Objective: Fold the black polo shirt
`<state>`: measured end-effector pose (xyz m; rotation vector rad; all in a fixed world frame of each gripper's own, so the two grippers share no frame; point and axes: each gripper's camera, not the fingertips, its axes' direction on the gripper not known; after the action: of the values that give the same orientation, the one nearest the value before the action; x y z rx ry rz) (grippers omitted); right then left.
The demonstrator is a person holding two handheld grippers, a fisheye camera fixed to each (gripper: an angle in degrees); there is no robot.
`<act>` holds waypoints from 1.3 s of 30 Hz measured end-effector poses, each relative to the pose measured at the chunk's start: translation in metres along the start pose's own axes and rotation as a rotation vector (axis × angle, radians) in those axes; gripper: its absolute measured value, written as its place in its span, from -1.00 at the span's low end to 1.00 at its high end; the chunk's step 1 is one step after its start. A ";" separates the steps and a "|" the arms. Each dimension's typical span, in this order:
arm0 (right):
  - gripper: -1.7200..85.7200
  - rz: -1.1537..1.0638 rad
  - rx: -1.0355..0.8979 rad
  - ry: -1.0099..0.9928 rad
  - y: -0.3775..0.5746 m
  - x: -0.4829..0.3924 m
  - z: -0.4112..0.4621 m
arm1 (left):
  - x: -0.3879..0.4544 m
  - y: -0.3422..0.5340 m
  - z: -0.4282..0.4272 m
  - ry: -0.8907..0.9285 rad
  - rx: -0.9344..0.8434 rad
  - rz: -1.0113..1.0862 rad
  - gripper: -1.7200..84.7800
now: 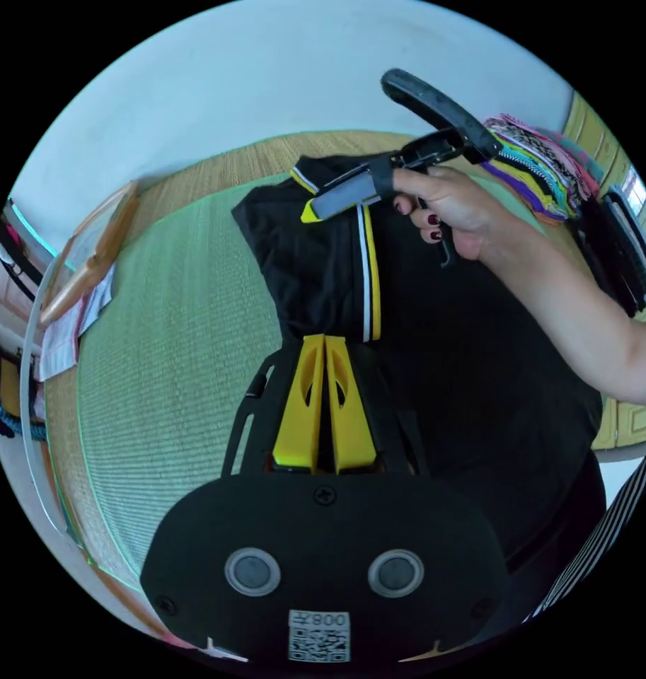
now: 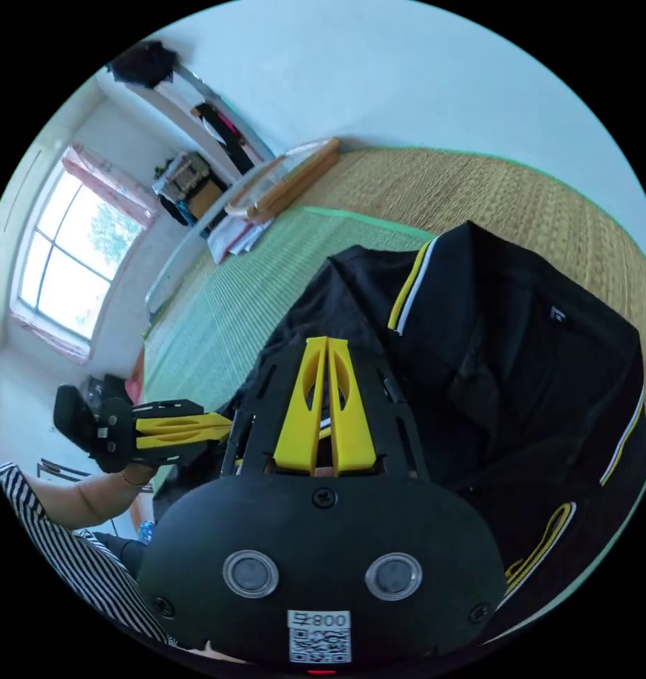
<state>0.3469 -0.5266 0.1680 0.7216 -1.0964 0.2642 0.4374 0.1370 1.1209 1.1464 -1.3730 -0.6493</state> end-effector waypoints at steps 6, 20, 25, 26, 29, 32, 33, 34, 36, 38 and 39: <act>-0.96 -0.073 -0.008 0.048 -0.009 -0.027 0.011 | -0.001 0.006 -0.006 0.008 0.048 -0.042 -0.96; -0.96 -0.074 -0.003 0.055 0.030 -0.043 -0.002 | -0.013 0.015 -0.001 0.055 0.054 -0.079 -0.96; -0.96 -0.043 0.100 0.059 0.096 -0.035 -0.062 | -0.020 0.025 -0.006 0.040 0.107 -0.107 -0.96; -0.96 -0.033 0.103 0.064 0.105 -0.032 -0.069 | -0.022 0.026 -0.009 0.058 0.131 -0.112 -0.96; -0.96 0.049 0.131 0.124 0.153 -0.010 -0.107 | -0.026 0.021 -0.014 0.073 0.171 -0.099 -0.96; -0.96 0.168 0.135 0.242 0.196 0.017 -0.138 | -0.029 0.004 -0.008 0.067 0.157 -0.062 -0.96; -0.96 0.213 0.125 0.290 0.209 0.027 -0.143 | -0.030 -0.004 -0.002 0.060 0.144 -0.046 -0.96; -0.96 0.254 0.104 0.317 0.219 0.037 -0.145 | -0.031 -0.008 0.002 0.052 0.134 -0.041 -0.96; -0.96 0.286 0.060 0.342 0.230 0.048 -0.139 | -0.033 -0.021 0.023 0.012 0.056 -0.022 -0.96; -0.96 0.283 0.089 0.331 0.240 0.049 -0.143 | -0.035 -0.024 0.032 -0.004 0.053 -0.012 -0.96; -0.96 0.280 0.086 0.336 0.244 0.049 -0.145 | -0.038 -0.025 0.035 -0.002 0.042 -0.012 -0.96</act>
<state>0.3434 -0.2576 0.2709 0.5719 -0.8651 0.6513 0.4047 0.1532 1.0767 1.1884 -1.3880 -0.6332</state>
